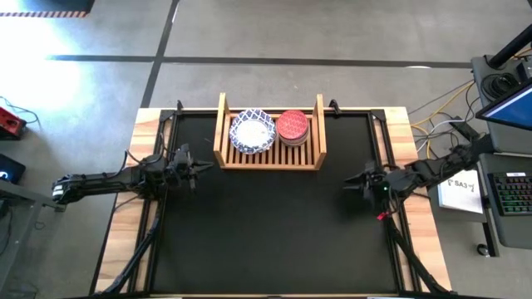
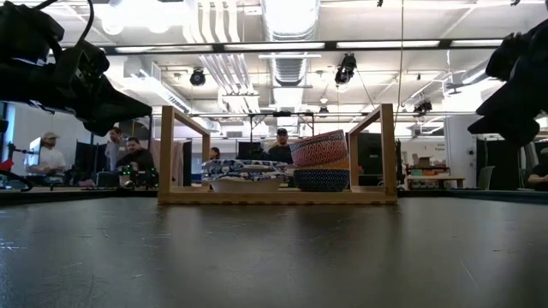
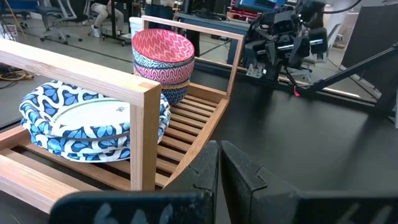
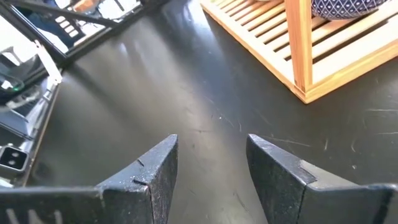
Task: Place and stack bowls onto a shelf
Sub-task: Return to Home Position
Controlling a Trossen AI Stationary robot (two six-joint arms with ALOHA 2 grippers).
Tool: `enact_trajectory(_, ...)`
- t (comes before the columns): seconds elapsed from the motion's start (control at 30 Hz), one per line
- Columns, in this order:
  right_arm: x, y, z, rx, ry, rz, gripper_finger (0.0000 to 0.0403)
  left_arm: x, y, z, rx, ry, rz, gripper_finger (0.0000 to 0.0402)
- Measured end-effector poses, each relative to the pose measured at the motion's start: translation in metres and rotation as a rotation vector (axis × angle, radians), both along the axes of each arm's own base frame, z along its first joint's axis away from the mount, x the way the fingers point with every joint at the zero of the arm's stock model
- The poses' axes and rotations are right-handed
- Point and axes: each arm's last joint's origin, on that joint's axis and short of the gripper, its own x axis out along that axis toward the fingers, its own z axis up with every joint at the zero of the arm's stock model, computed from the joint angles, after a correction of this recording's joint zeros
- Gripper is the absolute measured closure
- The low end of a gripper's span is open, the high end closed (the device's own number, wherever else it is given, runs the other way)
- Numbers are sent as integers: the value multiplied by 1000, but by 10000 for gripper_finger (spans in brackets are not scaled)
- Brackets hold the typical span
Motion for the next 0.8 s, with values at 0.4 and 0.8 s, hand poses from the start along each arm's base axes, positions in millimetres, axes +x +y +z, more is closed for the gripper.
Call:
enact_trajectory(0.4,-5,-2,4,31,-78,0,225,0,0,0,2,1,2,402)
enact_trajectory(0.8,3,1,17,104,-271,-3,225,0,0,0,2,9,6,402)
